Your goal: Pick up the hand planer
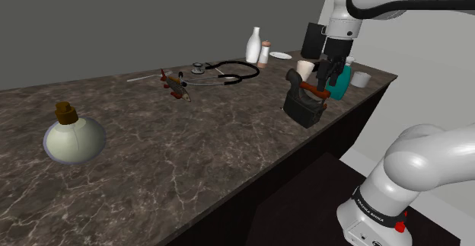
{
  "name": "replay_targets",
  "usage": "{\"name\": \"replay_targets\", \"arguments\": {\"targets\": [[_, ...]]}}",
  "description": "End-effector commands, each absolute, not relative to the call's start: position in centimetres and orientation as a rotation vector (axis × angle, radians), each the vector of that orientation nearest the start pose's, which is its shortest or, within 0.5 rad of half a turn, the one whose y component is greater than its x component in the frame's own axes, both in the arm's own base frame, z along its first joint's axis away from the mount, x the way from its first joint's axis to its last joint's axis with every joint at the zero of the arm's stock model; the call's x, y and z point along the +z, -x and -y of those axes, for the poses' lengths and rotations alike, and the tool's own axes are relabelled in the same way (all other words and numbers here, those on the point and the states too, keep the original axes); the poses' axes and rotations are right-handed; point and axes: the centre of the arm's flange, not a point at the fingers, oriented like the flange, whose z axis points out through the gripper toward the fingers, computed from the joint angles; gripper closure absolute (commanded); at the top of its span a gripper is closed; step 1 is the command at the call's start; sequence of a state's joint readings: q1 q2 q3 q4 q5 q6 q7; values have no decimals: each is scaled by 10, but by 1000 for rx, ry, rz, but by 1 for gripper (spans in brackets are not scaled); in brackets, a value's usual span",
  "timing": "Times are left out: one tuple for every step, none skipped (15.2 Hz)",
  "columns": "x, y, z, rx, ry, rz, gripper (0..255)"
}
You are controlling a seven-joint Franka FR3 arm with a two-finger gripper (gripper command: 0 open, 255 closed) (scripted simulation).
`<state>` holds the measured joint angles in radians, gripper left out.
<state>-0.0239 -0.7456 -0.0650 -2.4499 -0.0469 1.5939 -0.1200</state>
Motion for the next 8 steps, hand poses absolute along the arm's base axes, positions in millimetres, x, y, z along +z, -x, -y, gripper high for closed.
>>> {"name": "replay_targets", "arguments": {"targets": [[535, -312, 36, 174, 3128, 85, 0], [533, -321, 44, 167, 3128, 86, 0], [531, -331, 52, 160, 3129, 88, 0], [528, -341, 60, 153, 3130, 89, 0], [526, -350, 68, 146, 3130, 90, 0], [524, -360, 76, 139, 3131, 91, 0], [522, -370, 84, 133, 3132, 92, 0], [520, -379, 91, 126, 3132, 93, 0]]}}
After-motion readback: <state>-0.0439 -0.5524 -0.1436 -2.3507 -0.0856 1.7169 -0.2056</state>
